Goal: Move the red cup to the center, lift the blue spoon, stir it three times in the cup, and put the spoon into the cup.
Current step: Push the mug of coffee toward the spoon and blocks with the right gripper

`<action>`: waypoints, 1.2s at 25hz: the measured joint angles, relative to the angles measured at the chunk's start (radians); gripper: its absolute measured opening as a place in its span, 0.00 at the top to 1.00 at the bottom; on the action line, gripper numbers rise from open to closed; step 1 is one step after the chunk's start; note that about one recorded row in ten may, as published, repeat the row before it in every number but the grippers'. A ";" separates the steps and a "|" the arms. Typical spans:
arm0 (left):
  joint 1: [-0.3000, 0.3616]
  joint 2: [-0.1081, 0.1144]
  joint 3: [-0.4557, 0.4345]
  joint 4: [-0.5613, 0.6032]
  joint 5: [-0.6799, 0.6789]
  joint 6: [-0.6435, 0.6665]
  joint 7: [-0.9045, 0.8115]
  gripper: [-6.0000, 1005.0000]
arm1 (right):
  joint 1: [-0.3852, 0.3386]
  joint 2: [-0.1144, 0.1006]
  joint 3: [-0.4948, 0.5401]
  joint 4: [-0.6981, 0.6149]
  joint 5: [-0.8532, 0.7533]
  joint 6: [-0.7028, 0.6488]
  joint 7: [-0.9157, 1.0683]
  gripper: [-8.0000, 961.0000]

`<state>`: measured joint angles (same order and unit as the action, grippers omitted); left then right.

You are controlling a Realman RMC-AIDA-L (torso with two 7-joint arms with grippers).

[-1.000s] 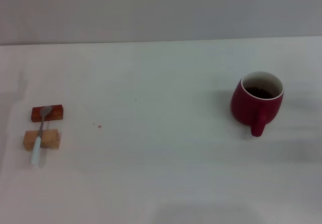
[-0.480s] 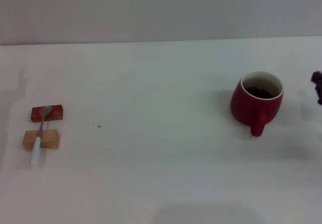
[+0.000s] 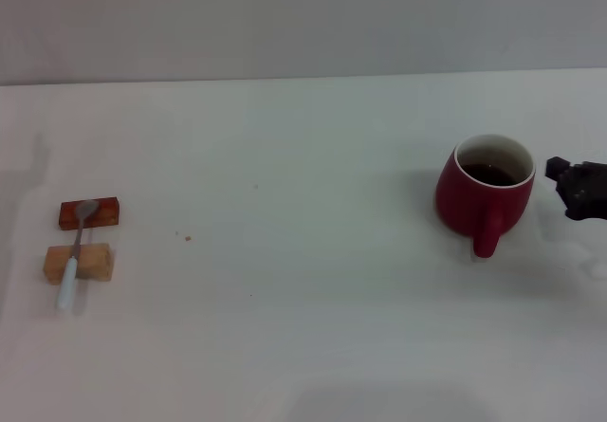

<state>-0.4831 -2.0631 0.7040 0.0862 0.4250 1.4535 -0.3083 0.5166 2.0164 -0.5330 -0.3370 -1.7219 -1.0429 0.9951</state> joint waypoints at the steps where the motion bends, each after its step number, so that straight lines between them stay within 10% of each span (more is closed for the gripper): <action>1: 0.000 0.000 0.000 0.000 0.000 0.000 0.000 0.31 | 0.000 0.000 0.000 0.000 0.000 0.000 0.000 0.99; 30: 0.012 0.002 -0.006 -0.003 0.000 0.000 -0.005 0.31 | 0.110 0.038 -0.194 0.018 -0.002 0.038 0.049 0.99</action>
<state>-0.4708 -2.0616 0.6981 0.0836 0.4249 1.4536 -0.3128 0.6265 2.0540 -0.7272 -0.3192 -1.7242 -1.0050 1.0445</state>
